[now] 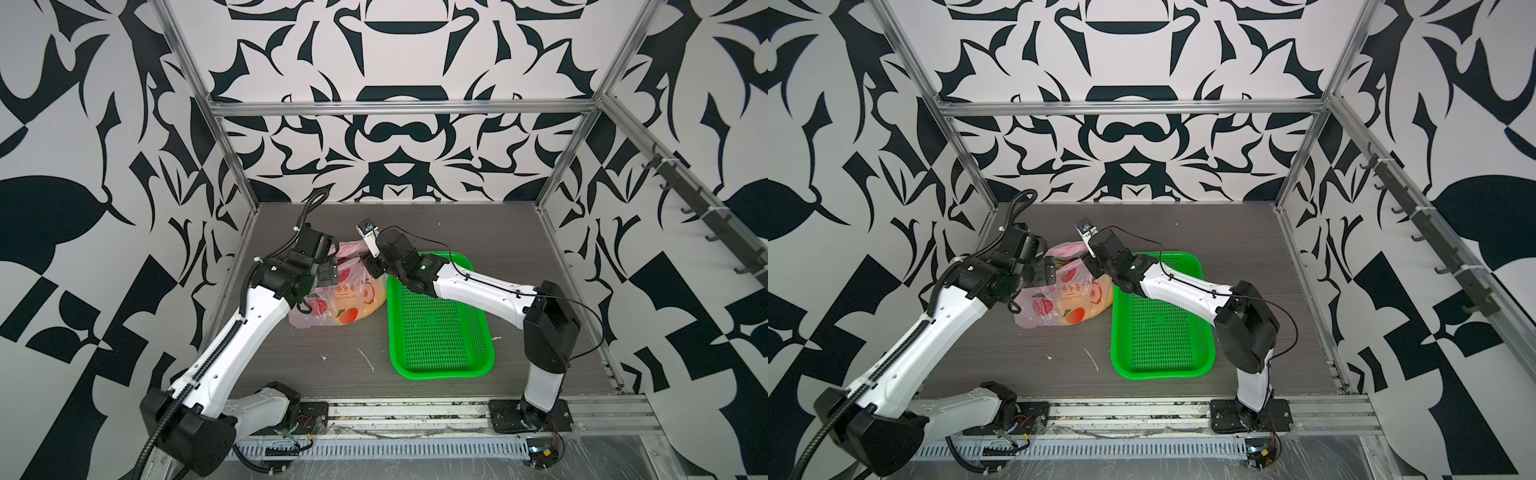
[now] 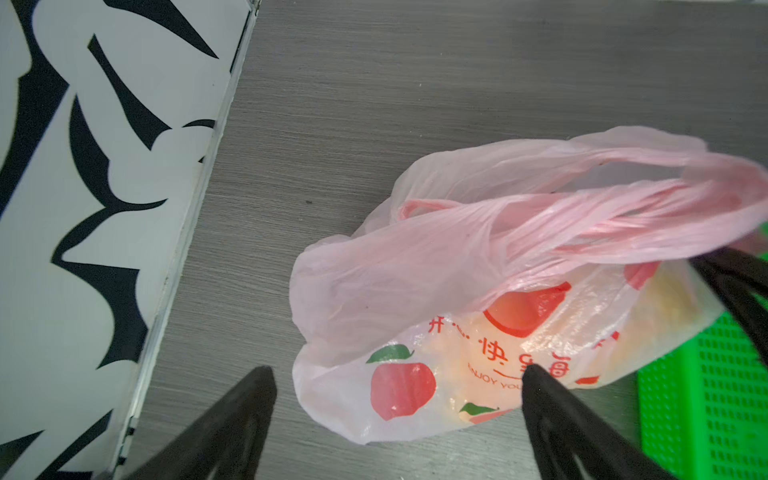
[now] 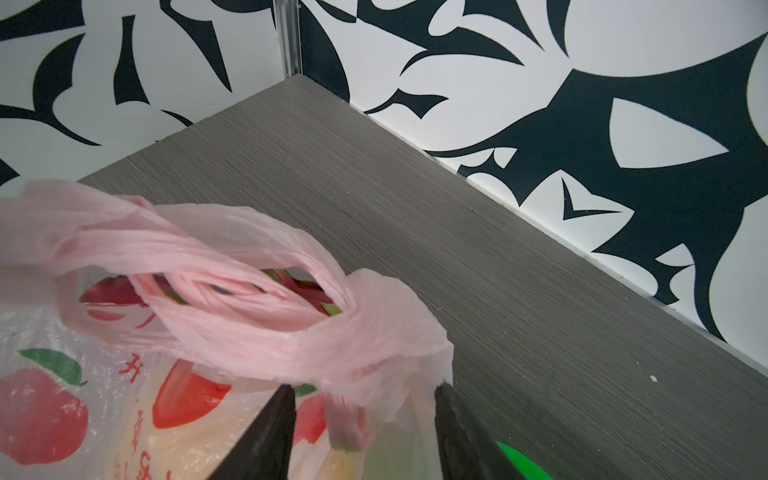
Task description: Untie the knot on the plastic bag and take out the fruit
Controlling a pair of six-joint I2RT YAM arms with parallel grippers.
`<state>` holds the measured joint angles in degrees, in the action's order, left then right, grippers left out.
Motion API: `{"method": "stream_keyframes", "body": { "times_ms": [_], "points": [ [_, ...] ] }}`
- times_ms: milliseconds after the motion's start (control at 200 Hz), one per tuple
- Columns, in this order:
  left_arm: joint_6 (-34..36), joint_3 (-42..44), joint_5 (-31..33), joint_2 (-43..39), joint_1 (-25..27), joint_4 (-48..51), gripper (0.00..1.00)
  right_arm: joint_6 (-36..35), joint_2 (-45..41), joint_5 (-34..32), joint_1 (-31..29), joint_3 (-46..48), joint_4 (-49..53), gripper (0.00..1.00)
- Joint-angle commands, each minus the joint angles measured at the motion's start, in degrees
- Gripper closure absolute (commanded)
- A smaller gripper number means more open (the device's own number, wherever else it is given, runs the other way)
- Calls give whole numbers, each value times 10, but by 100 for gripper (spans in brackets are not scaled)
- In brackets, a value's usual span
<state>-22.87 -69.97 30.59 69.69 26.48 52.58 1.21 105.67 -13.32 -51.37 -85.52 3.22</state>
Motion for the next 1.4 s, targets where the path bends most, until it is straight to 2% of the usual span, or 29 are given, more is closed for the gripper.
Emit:
{"method": "stream_keyframes", "body": {
  "times_ms": [0,295,515,570,850,990,1120,1240,1395],
  "points": [
    [26,-14,60,22,2,26,4,7,-26,8,-2,-1,-16,43],
    [34,-1,97,65,2,-65,4,8,-26,10,-2,6,-19,43],
    [45,-2,120,88,2,-132,14,9,-22,11,-2,2,-20,44],
    [46,-3,127,91,2,-141,27,9,-22,13,-2,1,-20,44],
    [48,11,146,96,2,-185,45,11,-19,12,-2,0,-19,45],
    [23,22,167,87,2,-190,63,10,-22,12,-2,0,-18,46],
    [-18,59,170,46,2,-216,79,9,-25,16,-2,-1,-15,46],
    [-58,125,147,-21,2,-281,85,1,-28,17,-4,0,-15,43],
    [-106,202,131,-92,2,-342,86,-14,-26,15,-11,-9,-9,42]
  ]
}}
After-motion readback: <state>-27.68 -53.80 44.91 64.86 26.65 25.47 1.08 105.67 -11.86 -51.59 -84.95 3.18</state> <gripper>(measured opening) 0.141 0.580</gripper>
